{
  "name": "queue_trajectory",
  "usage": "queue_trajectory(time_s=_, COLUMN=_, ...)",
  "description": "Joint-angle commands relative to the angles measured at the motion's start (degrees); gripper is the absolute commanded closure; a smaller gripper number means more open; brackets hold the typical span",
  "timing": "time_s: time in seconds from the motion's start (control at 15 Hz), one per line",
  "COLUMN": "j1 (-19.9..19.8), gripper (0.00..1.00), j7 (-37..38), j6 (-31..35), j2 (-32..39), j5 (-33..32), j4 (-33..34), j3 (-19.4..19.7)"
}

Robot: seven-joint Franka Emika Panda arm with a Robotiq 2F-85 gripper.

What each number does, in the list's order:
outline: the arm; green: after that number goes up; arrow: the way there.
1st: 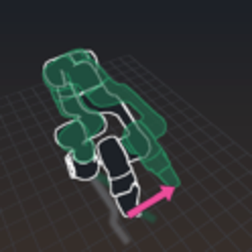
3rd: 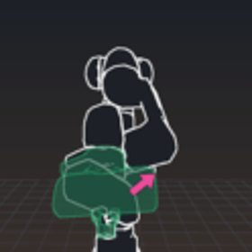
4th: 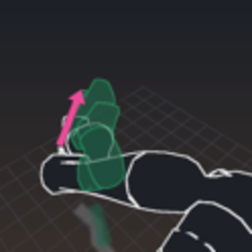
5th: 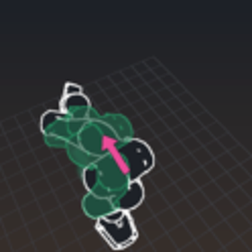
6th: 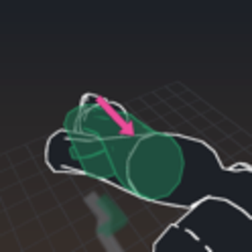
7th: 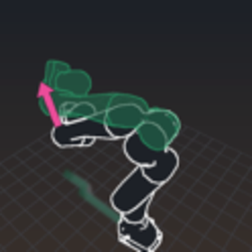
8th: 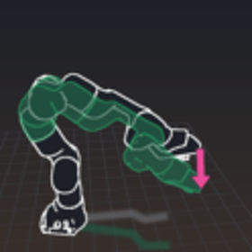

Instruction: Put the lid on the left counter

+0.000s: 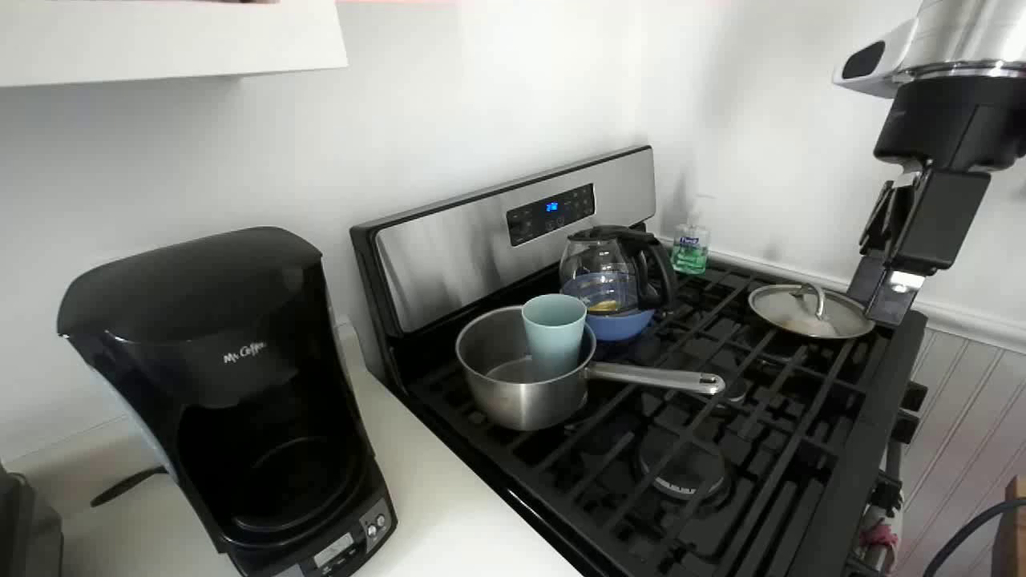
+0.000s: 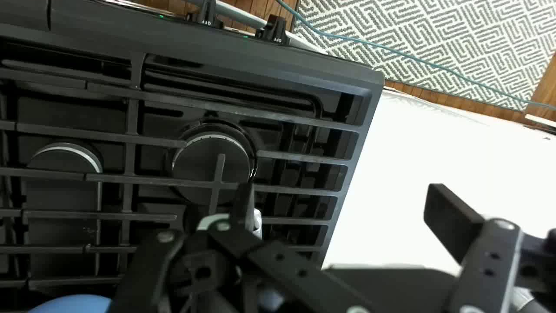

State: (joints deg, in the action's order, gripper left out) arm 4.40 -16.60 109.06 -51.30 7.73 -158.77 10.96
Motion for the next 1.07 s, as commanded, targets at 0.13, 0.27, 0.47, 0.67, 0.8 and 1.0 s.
queue_trajectory(time_s=0.13, j1=-0.7, gripper=0.00, j7=-0.5, j6=-0.2, j2=0.1, j5=0.5, j4=0.1, j3=-0.6)
queue_trajectory(time_s=0.27, j1=-0.7, gripper=0.00, j7=-0.5, j6=-0.2, j2=0.1, j5=0.5, j4=0.1, j3=-0.6)
queue_trajectory(time_s=0.47, j1=-0.4, gripper=0.00, j7=1.2, j6=4.7, j2=0.2, j5=4.1, j4=0.2, j3=0.2)
queue_trajectory(time_s=0.67, j1=-2.0, gripper=0.00, j7=2.5, j6=10.2, j2=4.5, j5=7.4, j4=3.4, j3=3.1)
queue_trajectory(time_s=0.8, j1=-3.0, gripper=0.00, j7=2.9, j6=13.4, j2=8.3, j5=8.7, j4=6.9, j3=5.4)
queue_trajectory(time_s=1.0, j1=-6.4, gripper=0.00, j7=6.1, j6=15.3, j2=13.9, j5=8.3, j4=12.2, j3=7.3)
